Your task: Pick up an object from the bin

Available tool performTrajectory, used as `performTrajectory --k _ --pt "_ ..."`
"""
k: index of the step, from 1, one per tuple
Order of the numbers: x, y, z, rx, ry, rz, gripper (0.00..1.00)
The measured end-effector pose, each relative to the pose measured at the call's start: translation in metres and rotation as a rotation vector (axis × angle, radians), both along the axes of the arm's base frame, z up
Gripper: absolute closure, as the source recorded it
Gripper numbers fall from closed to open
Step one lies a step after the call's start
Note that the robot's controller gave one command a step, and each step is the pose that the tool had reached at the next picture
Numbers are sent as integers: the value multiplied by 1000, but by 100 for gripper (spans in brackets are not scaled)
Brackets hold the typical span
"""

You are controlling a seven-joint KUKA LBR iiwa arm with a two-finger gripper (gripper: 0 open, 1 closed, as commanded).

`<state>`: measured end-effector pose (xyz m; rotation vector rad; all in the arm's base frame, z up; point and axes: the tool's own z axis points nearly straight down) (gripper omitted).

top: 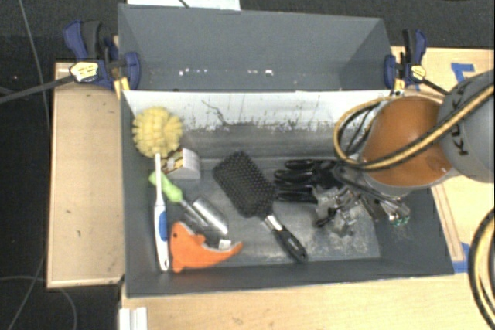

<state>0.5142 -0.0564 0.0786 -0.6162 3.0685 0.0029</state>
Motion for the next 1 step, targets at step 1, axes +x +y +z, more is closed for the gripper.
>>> performTrajectory --k 1 --pt "11 6 68 1 3 8 100"
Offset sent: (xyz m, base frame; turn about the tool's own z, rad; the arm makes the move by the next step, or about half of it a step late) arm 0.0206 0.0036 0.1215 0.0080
